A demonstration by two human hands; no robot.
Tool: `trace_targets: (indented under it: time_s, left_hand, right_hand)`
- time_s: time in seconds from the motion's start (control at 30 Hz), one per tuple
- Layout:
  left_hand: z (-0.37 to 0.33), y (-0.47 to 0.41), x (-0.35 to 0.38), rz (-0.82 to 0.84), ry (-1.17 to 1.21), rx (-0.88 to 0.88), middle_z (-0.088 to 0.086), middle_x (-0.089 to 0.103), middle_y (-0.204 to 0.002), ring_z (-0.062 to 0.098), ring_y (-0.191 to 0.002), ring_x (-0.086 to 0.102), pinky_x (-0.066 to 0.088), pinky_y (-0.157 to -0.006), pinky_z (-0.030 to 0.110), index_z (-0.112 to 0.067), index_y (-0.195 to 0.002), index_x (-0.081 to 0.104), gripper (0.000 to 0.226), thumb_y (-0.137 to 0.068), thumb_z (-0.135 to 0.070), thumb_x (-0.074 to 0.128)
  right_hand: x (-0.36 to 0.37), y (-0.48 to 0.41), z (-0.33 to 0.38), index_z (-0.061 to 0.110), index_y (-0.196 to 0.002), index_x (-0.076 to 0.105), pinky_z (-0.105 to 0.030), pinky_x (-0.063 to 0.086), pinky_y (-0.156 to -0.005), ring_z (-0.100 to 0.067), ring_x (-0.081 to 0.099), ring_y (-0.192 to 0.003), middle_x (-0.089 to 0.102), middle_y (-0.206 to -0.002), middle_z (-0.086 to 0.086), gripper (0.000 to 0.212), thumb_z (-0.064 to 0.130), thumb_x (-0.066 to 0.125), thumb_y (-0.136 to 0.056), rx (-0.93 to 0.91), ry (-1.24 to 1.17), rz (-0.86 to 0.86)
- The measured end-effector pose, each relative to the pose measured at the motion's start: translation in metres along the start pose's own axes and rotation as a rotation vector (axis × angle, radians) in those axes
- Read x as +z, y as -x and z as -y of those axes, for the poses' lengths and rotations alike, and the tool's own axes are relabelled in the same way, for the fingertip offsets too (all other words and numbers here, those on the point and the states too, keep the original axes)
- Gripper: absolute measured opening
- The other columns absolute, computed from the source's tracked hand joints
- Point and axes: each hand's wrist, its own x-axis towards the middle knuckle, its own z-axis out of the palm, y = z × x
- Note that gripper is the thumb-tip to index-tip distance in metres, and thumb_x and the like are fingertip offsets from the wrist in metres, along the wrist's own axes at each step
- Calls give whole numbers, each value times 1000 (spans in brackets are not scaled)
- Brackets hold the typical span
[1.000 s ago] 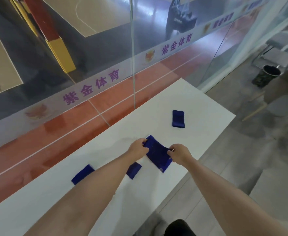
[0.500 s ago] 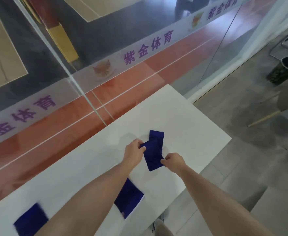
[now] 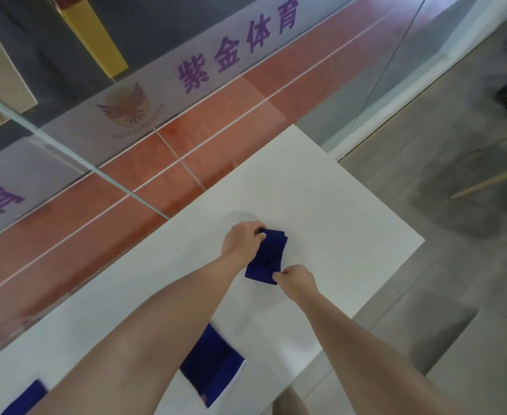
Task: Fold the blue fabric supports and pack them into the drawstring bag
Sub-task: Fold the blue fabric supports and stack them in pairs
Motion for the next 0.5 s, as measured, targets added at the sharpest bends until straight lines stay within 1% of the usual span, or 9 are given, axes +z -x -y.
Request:
trace_targets:
  time_s: [0.1, 0.2, 0.23, 0.3, 0.37, 0.43, 0.47, 0.5]
  left_hand:
    - [8, -9, 7, -24, -48, 10, 0, 67, -112, 22, -100, 62, 52, -85, 38, -20, -117, 67, 23, -96, -25, 58]
    - [19, -14, 12, -65, -158, 39, 4, 62, -115, 24, -104, 57, 51, -86, 38, -18, -117, 66, 24, -96, -24, 56]
    - [23, -15, 13, -66, -189, 61, 4, 59, -120, 24, -108, 54, 51, -88, 38, -18, -121, 63, 27, -96, -25, 56]
    - [29, -15, 15, -26, -243, 141, 2, 52, -132, 24, -120, 46, 47, -97, 38, -19, -133, 55, 38, -96, -28, 57]
    - [35, -15, 17, 49, -329, 237, 0, 47, -142, 23, -129, 39, 41, -105, 38, -19, -141, 48, 46, -97, -28, 57]
    - [37, -16, 20, 73, -427, 304, 1, 46, -144, 24, -131, 38, 38, -107, 38, -18, -144, 45, 48, -97, -27, 55]
    - [38, -15, 21, 71, -445, 305, 2, 46, -143, 25, -130, 38, 38, -106, 38, -18, -144, 45, 48, -97, -26, 55]
    - [39, -14, 22, 66, -439, 287, 4, 46, -140, 26, -129, 38, 37, -105, 38, -18, -143, 45, 48, -97, -25, 55]
  right_hand:
    - [5, -7, -3, 11, -73, 59, -33, 47, -61, -21, 57, -63, 60, -68, -3, 26, 30, 55, -90, 7, 7, -50]
    - [10, -11, -5, 15, -83, 61, -33, 50, -64, -21, 63, -73, 66, -80, -1, 20, 32, 55, -90, 1, 35, -104]
    - [12, -10, -5, 17, -85, 60, -32, 49, -63, -20, 63, -74, 66, -83, 0, 19, 35, 56, -91, 0, 40, -127]
    - [18, -9, -4, 18, -89, 57, -31, 46, -58, -18, 61, -73, 64, -86, 1, 25, 43, 60, -89, -15, 57, -193]
    - [26, -7, -4, 17, -96, 57, -32, 46, -60, -19, 62, -79, 60, -96, 2, 31, 46, 64, -88, -37, 108, -233]
    - [34, -5, -6, 16, -104, 57, -34, 48, -67, -22, 62, -89, 52, -106, 2, 31, 43, 66, -90, -36, 153, -229]
    - [37, -5, -7, 16, -104, 57, -34, 49, -68, -22, 62, -90, 51, -108, 1, 29, 40, 66, -90, -33, 132, -230]
    - [40, -6, -7, 16, -102, 56, -34, 50, -66, -22, 61, -86, 52, -107, 0, 26, 35, 68, -89, -32, 85, -232]
